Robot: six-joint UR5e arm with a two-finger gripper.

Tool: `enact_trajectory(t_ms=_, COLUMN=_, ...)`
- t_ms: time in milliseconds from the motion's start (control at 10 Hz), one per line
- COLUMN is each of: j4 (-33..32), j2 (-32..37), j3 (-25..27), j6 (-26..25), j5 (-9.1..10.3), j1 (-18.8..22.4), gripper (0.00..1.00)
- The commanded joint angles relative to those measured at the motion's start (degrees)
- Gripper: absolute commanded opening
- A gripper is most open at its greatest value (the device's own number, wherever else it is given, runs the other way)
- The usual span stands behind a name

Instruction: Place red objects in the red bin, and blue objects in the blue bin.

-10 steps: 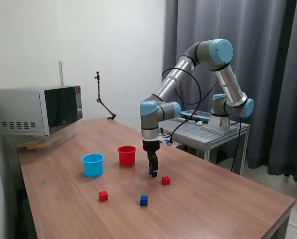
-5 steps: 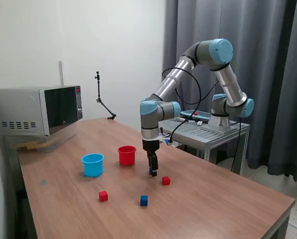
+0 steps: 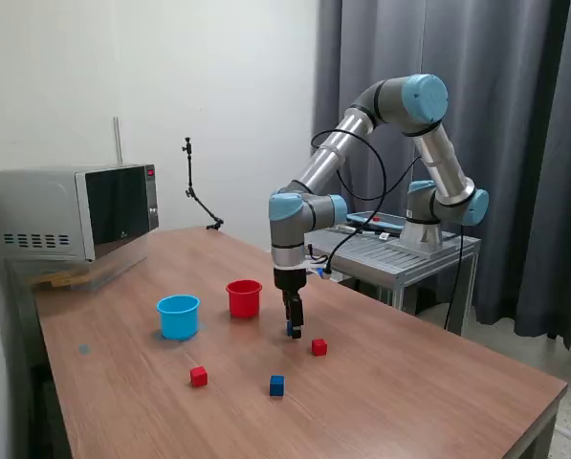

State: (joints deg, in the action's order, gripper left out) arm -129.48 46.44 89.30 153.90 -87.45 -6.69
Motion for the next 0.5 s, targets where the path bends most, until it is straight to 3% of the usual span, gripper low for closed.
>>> enact_trajectory(t_ms=0, j4=0.11, j2=0.49, j3=-0.17, j6=0.00, j5=0.00, j1=-0.34, gripper=1.00)
enact_trajectory(t_ms=100, j4=0.11, j2=0.58, j3=-0.09, j6=0.00, j5=0.00, j1=-0.34, gripper=0.00)
enact_trajectory(t_ms=400, j4=0.19, j2=0.67, j3=-0.09, j6=0.00, j5=0.00, j1=-0.34, gripper=0.00)
